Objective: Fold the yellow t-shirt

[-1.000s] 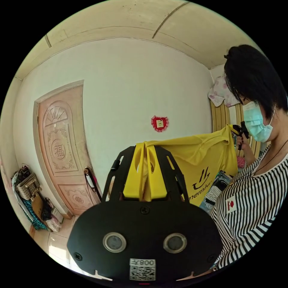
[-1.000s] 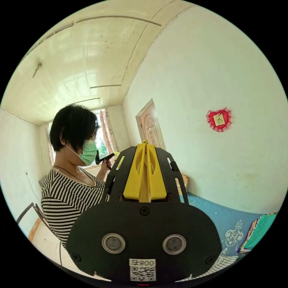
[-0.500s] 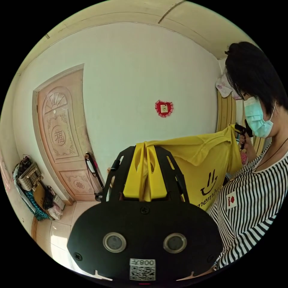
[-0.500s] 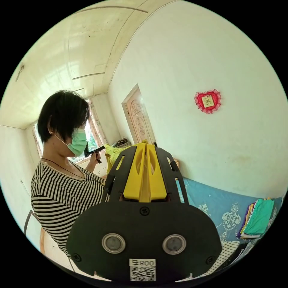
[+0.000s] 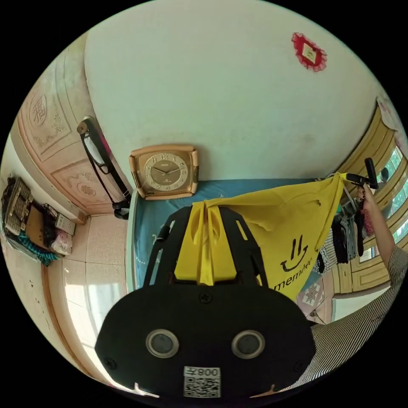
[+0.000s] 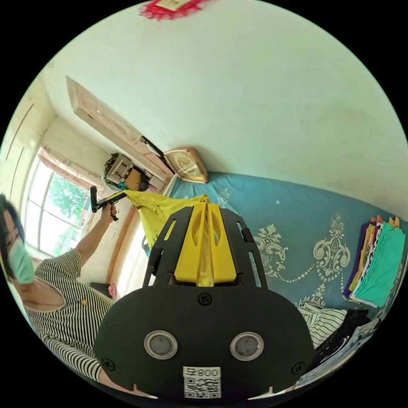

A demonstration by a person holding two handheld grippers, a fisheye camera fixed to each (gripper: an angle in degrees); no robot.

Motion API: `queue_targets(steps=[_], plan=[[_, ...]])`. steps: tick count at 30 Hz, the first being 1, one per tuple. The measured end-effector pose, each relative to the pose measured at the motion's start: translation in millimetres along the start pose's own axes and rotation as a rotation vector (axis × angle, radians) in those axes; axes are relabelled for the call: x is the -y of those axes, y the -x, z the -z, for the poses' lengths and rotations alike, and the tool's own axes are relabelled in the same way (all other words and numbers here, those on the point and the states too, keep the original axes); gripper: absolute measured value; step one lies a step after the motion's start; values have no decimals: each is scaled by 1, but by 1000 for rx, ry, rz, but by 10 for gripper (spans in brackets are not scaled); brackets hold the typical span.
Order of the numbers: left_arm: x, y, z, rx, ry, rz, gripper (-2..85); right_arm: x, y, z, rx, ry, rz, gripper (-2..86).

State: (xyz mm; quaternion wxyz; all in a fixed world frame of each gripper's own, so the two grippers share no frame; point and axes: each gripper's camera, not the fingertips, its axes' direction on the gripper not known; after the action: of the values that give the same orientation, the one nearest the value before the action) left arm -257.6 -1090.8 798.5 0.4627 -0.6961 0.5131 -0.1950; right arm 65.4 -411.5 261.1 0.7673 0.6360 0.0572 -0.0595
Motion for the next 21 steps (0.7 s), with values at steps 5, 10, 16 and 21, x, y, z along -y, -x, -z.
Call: queue_targets(steps=[5,10,16,21], plan=[[57,49,-175,57,235,106,9,34,-128,-168,-153,183,-265,4],[58,109,-296,52,315,200,17,-18,-199,-259,-164,254,-364,8],[30,151,-375,-180,380,227,42,-137,-232,-339,-75,341,-438,36],[57,118,-437,-392,428,74,54,-170,-214,-379,-79,333,-403,64]])
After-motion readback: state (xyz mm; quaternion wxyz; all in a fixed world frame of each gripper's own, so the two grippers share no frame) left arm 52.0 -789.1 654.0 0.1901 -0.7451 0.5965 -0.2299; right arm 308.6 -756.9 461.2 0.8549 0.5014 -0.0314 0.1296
